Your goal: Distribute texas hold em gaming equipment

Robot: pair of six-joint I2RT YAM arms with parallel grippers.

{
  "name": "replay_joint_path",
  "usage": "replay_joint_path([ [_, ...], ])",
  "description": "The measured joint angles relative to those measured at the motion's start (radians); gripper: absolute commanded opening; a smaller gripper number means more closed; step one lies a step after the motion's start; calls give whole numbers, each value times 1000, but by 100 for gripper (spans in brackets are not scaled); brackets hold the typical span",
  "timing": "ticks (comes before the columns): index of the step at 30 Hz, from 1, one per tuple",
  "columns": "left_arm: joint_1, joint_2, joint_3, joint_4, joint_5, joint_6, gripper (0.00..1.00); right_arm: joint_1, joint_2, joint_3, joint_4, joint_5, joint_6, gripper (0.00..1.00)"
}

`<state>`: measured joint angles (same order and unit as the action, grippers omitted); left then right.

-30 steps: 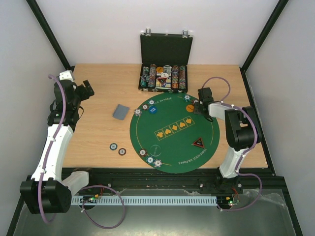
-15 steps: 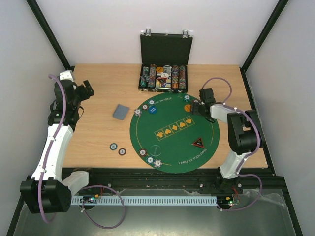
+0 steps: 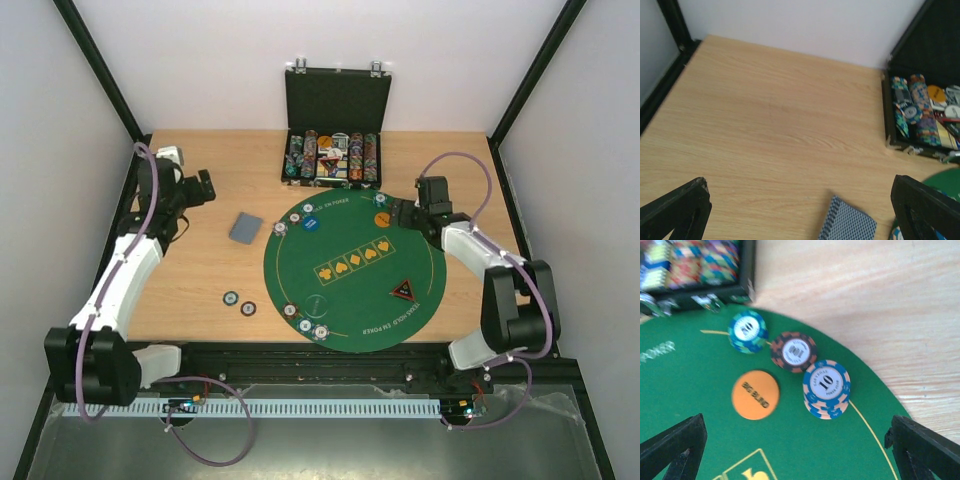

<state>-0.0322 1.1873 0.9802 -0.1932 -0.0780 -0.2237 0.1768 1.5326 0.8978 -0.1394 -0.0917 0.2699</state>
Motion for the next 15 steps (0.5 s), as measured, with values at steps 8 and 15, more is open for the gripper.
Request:
replay_joint_path([
  [8, -3, 232, 28, 6, 172, -62, 100, 0, -237, -54, 35, -70, 22, 98],
  [15, 2, 467, 141, -12, 280, -113, 99, 0, -348, -108, 79, -112, 64, 99],
])
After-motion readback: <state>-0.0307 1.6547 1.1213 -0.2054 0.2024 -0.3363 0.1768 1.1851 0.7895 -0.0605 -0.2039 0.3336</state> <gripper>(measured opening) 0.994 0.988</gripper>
